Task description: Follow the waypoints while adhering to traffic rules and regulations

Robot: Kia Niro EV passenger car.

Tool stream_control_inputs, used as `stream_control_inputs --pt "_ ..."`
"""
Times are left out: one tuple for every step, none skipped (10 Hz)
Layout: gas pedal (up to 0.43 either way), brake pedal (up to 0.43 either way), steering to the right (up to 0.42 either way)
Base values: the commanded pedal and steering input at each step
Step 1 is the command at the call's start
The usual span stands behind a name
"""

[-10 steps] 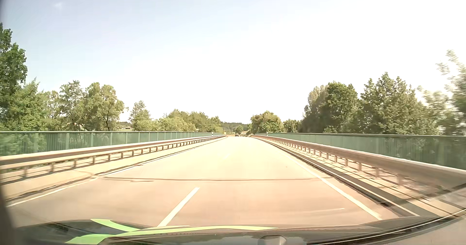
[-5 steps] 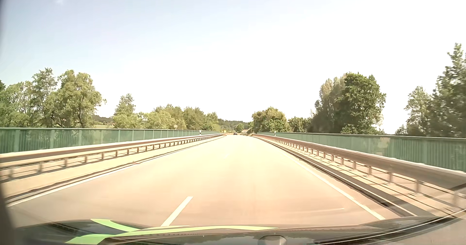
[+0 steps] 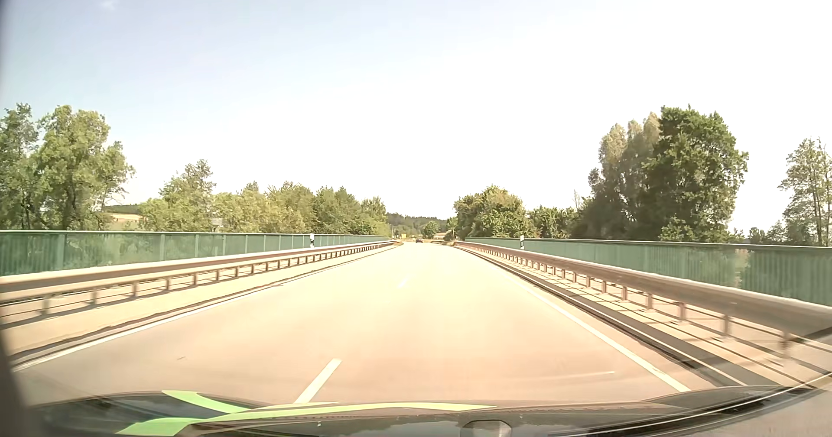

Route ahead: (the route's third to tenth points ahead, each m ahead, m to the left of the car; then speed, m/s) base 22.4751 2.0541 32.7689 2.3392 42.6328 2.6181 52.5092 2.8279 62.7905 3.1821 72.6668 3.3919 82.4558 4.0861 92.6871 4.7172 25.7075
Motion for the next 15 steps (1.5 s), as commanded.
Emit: stream_control_inputs --pt "0.22 0.0 -0.005" --pt "0.22 0.0 -0.005" --pt "0.22 0.0 -0.005" --pt "0.22 0.0 -0.005" --pt "0.22 0.0 -0.005" --pt "0.228 0.0 -0.005" --pt "0.228 0.0 -0.004" --pt "0.228 0.0 -0.003" --pt "0.228 0.0 -0.003" --pt "0.228 0.0 -0.003" --pt "0.228 0.0 -0.003" --pt "0.228 0.0 -0.003" --pt "0.228 0.0 -0.004" --pt "0.228 0.0 -0.004" --pt "0.228 0.0 -0.004"
